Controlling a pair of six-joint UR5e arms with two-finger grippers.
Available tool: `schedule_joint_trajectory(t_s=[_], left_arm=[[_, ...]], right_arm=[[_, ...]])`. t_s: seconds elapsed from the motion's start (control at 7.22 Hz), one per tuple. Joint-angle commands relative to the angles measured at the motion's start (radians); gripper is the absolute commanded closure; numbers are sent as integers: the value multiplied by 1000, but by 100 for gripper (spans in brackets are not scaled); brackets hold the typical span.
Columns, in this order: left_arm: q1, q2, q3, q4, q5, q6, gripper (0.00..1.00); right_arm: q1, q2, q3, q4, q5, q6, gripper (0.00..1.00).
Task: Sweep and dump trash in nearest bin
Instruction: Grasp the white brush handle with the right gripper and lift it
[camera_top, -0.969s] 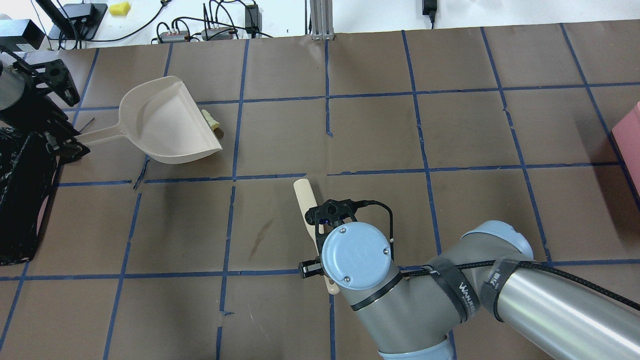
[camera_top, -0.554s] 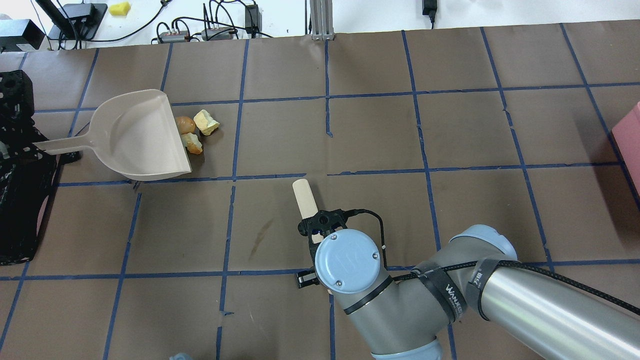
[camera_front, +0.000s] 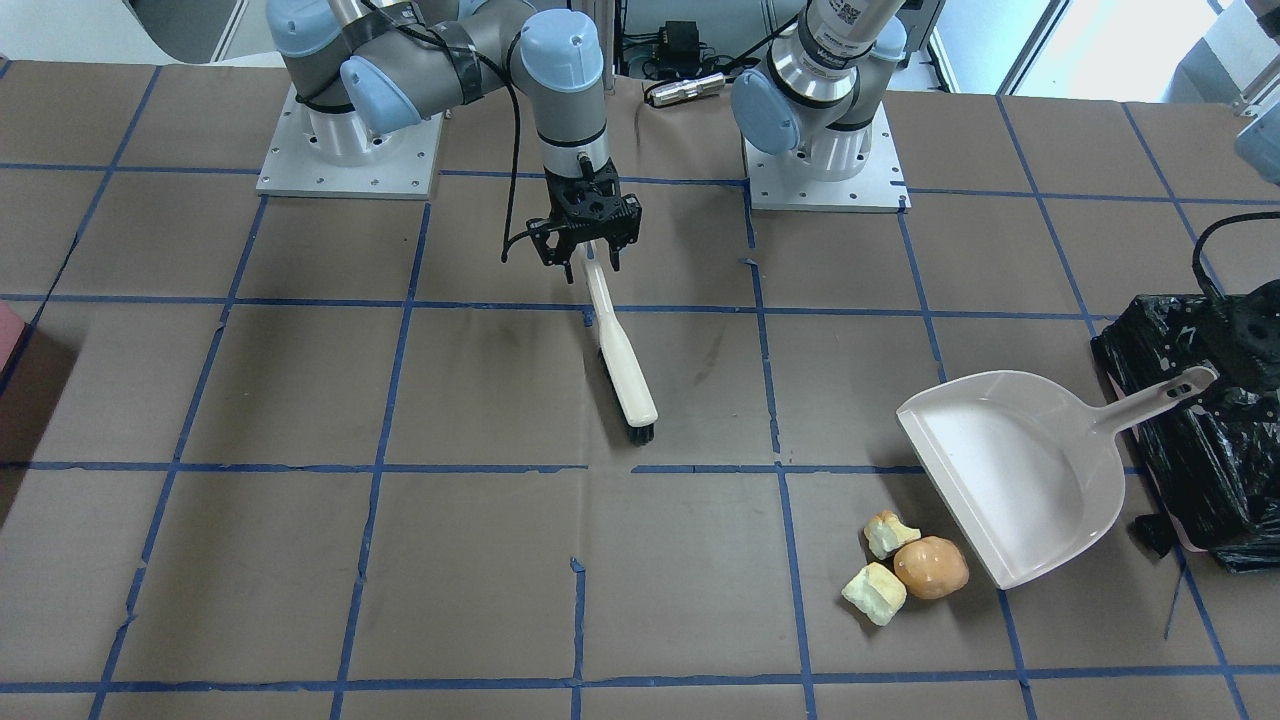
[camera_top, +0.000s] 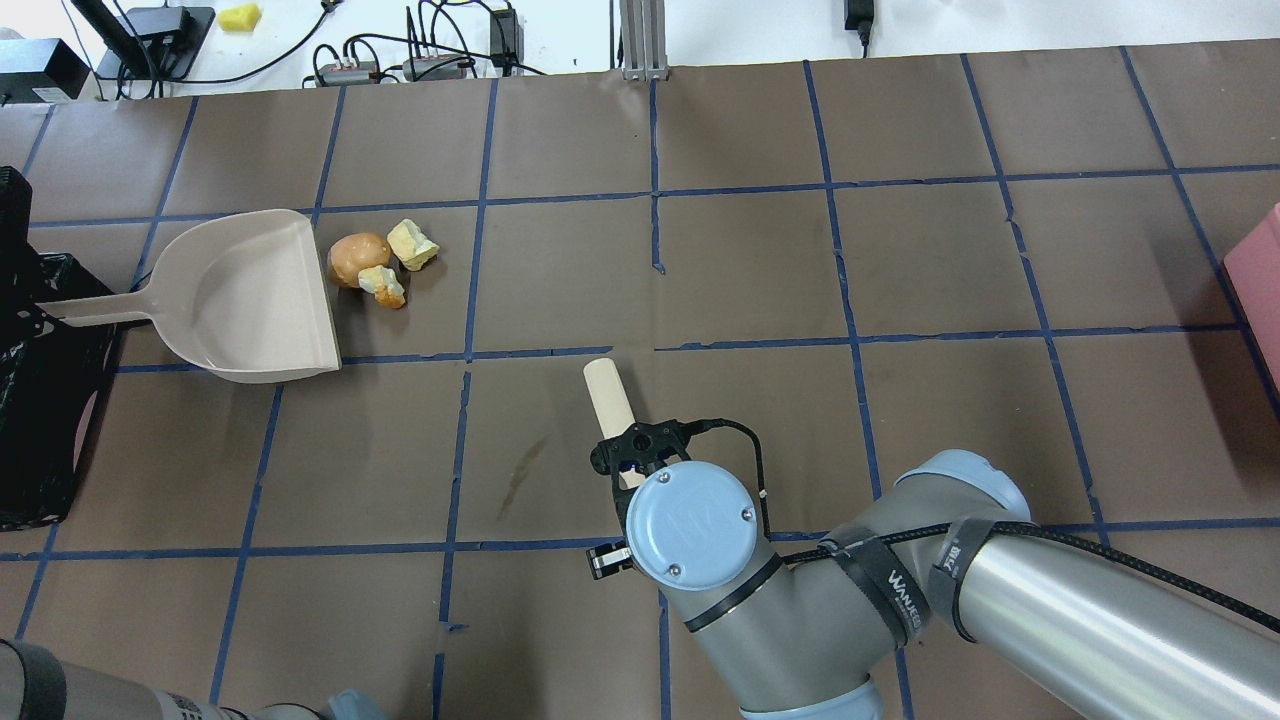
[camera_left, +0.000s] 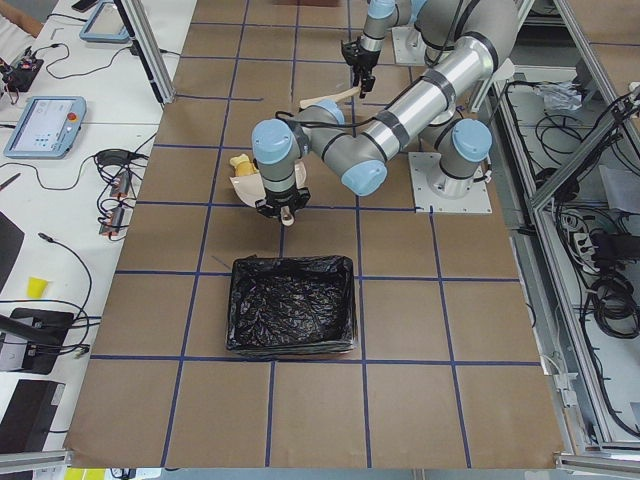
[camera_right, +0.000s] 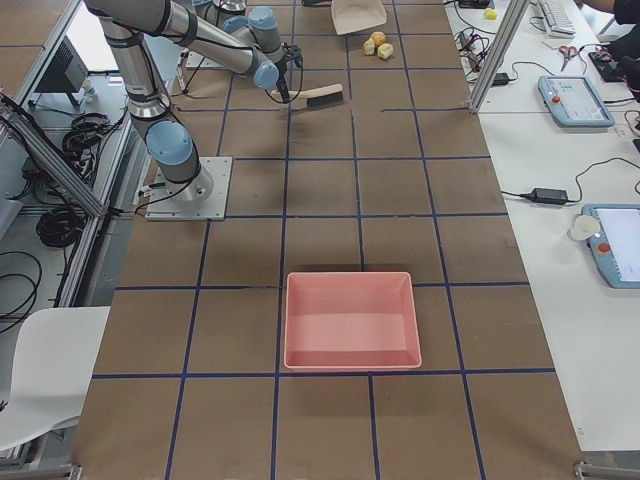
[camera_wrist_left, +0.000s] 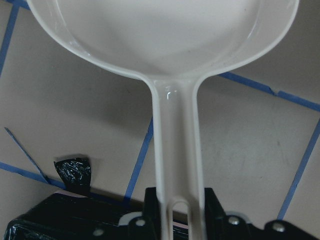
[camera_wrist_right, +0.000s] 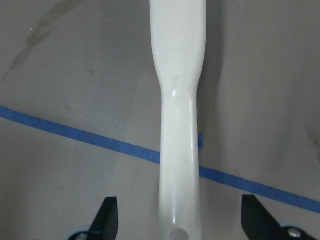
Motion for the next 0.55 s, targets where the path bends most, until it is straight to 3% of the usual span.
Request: schedule_joint_trajectory(t_s=[0.0, 0.28, 0.42], left_arm=[[0, -47, 41, -3, 1, 55, 97], [-2, -52, 48, 16, -8, 86, 97], [-6, -70, 48, 31, -7, 88, 97]], right_arm=[[0, -8, -2, -2, 15, 0, 70], [0, -11, -8, -1, 21, 0, 90], [-1, -9, -8, 1, 21, 0, 92]])
